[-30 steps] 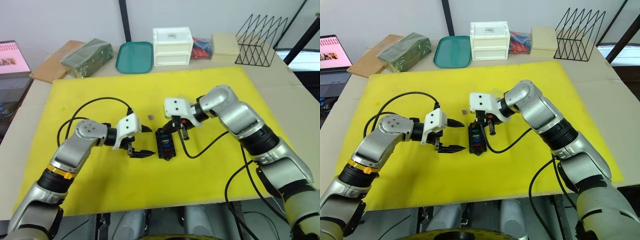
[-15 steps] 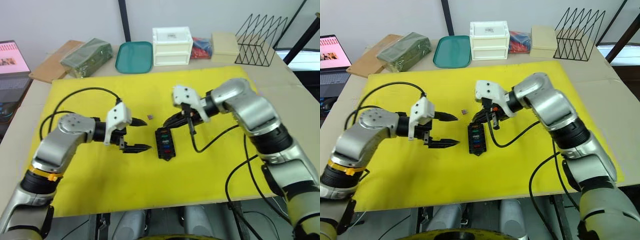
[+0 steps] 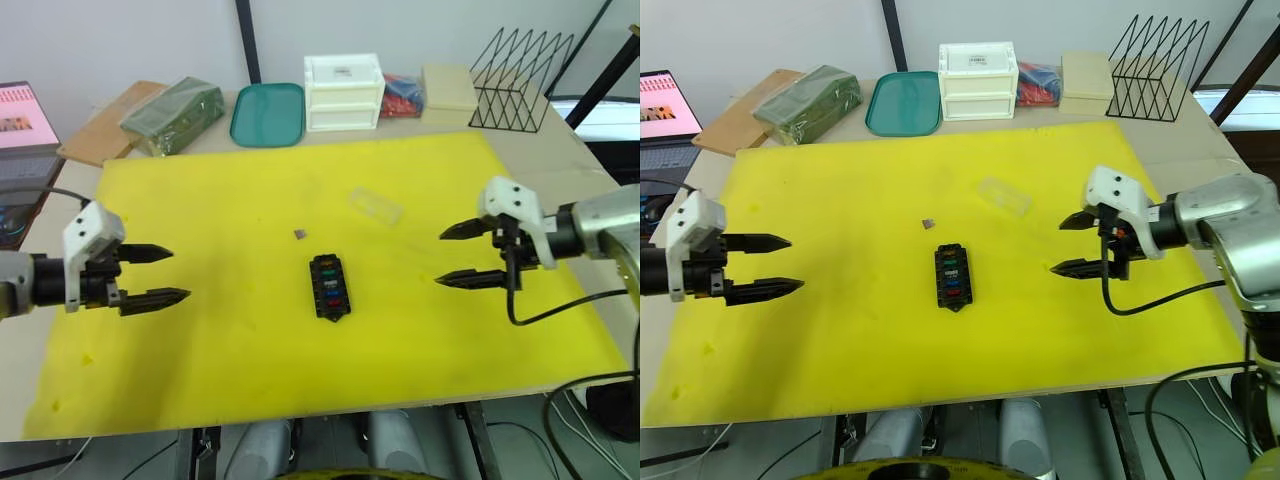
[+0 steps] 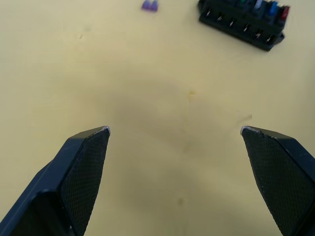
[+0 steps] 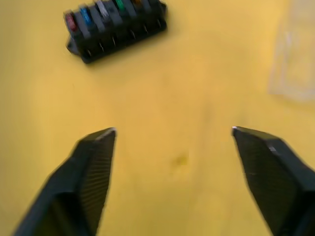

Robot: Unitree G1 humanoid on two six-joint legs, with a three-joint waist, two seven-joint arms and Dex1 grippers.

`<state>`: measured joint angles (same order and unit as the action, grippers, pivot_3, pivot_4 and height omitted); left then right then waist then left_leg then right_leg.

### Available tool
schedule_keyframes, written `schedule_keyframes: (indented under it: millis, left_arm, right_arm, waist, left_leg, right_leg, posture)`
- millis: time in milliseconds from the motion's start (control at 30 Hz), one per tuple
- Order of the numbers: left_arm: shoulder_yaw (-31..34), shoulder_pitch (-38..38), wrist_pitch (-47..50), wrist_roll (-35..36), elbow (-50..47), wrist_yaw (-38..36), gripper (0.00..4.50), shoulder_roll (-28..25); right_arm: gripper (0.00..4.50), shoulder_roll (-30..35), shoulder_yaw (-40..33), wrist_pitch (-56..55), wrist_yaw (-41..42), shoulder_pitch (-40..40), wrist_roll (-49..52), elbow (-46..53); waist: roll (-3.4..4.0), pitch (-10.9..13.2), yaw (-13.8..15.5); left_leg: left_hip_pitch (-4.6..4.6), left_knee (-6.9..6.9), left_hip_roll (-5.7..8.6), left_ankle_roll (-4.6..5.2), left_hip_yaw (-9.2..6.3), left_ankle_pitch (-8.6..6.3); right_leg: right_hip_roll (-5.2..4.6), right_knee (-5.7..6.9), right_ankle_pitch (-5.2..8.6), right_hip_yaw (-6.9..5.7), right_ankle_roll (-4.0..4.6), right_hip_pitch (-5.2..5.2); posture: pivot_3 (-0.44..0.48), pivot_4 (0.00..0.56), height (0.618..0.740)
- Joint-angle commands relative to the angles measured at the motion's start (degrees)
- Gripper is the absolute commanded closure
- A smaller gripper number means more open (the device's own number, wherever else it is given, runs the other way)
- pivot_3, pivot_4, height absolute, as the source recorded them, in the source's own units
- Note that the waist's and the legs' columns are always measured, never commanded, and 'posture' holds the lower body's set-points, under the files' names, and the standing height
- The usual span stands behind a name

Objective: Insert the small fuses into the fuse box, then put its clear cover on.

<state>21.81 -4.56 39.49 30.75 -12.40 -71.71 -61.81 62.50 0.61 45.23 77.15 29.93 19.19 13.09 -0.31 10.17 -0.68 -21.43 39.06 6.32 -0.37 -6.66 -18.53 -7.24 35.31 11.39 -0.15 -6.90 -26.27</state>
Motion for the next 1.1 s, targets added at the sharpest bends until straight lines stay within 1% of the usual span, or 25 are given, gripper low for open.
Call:
schedule_keyframes:
  millis: [33,133,233,333,400,467,533,633,733,800,900,1100]
  left_arm:
    - [3.91,1.57,-0.26,1.15,-0.96,0.82,0.0,-0.34]
    - [3.1,1.72,-0.43,1.61,-1.31,1.93,0.0,0.56]
    - [0.42,-1.08,1.25,3.64,-1.59,3.48,0.0,2.46]
    - [-3.93,-8.14,9.71,9.11,-0.78,8.4,0.0,8.17]
    - [-5.64,-11.76,14.34,10.98,0.56,11.64,0.0,11.2]
    - [-7.61,-16.28,20.79,13.98,2.74,15.03,0.0,15.42]
    - [-8.2,-20.41,26.8,16.53,4.99,19.04,0.0,19.65]
    - [-7.25,-27.79,35.74,18.19,11.92,27.47,0.0,27.49]
    - [-3.97,-32.42,41.19,19.47,17.16,33.27,0.0,33.15]
    - [-1.72,-34.83,43.69,18.97,21.67,37.43,0.0,36.37]
    - [0.65,-36.92,44.78,17.2,27.23,42.17,0.0,39.08]
    - [2.18,-39.55,45.34,17.04,32.72,44.71,0.0,40.88]
  right_arm:
    - [0.03,1.9,-3.96,-0.75,-1.21,-1.85,1.62,1.72]
    - [0.03,2.21,-4.15,-0.86,-1.87,-2.75,2.34,2.49]
    - [0.03,1.04,-2.69,0.27,-3.18,-0.39,3.49,3.12]
    - [0.03,-2.78,0.24,3.17,-5.07,5.44,5.43,4.47]
    - [0.03,-4.48,1.8,4.48,-5.87,7.87,6.02,5.08]
    - [0.03,-8.02,4.3,4.71,-7.91,11.4,5.77,5.51]
    - [0.03,-11.01,6.41,5.14,-9.58,14.26,5.27,5.2]
    - [0.03,-14.81,9.63,4.27,-10.79,17.28,4.44,5.18]
    - [0.03,-16.17,11.46,4.02,-10.75,18.8,4.37,5.14]
    - [0.03,-16.64,12.27,3.59,-10.54,19.46,4.43,5.14]
    - [0.03,-16.72,13.16,2.76,-10.07,19.91,4.07,4.98]
    - [0.03,-16.55,13.91,1.63,-10.01,20.41,3.59,4.28]
  waist:
    - [0.0,0.0,0.03]
    - [0.01,0.0,0.06]
    - [0.01,0.01,0.07]
    - [0.01,0.01,0.06]
    - [-0.03,0.02,0.09]
    - [-0.06,0.0,0.08]
    - [-0.07,0.0,0.07]
    - [-0.1,-0.01,0.17]
    - [-0.12,-0.02,0.08]
    - [-0.12,-0.02,0.07]
    - [-0.13,-0.03,-0.07]
    - [-0.14,-0.04,0.02]
  left_leg:
    - [0.0,0.0,0.0,0.0,0.0,0.0]
    - [-0.01,0.0,0.0,0.0,0.01,-0.01]
    - [-0.01,0.01,0.0,0.0,0.0,-0.01]
    - [0.02,0.04,0.0,-0.01,0.01,0.0]
    - [0.01,0.06,0.0,-0.02,-0.01,0.01]
    - [-0.03,0.07,0.0,-0.03,-0.03,0.01]
    - [-0.05,0.11,0.01,-0.03,-0.03,0.01]
    - [-0.05,0.12,0.02,-0.05,-0.04,0.02]
    - [-0.07,0.14,0.04,-0.07,-0.07,0.03]
    - [-0.08,0.13,0.06,-0.07,-0.07,0.03]
    - [-0.05,0.13,0.06,-0.08,-0.07,0.04]
    - [-0.05,0.13,0.05,-0.1,-0.06,0.05]
  right_leg:
    - [0.0,0.0,0.0,0.0,0.0,0.0]
    - [-0.01,-0.02,0.0,0.0,0.0,0.0]
    - [-0.01,-0.01,0.0,0.0,0.01,0.01]
    - [-0.01,-0.01,-0.02,0.0,0.02,0.05]
    - [-0.01,0.02,-0.04,0.0,0.03,0.03]
    - [0.0,0.0,-0.04,-0.01,0.02,0.01]
    - [0.0,0.01,-0.06,0.0,0.0,-0.01]
    - [0.0,0.02,-0.07,0.0,-0.01,0.0]
    - [0.0,0.0,-0.1,-0.01,-0.03,0.0]
    - [-0.01,-0.02,-0.1,-0.01,-0.04,-0.02]
    - [0.0,0.0,-0.1,-0.01,-0.04,-0.03]
    - [0.01,0.01,-0.11,0.0,-0.04,-0.03]
  posture:
    - [0.0,0.15,0.74]
    - [0.0,0.15,0.74]
    - [0.0,0.15,0.74]
    - [0.0,0.15,0.74]
    - [0.0,0.15,0.74]
    - [0.0,0.15,0.74]
    - [0.0,0.15,0.74]
    - [0.0,0.15,0.74]
    - [0.0,0.15,0.74]
    - [0.0,0.15,0.74]
    - [0.0,0.15,0.74]
    - [0.0,0.15,0.74]
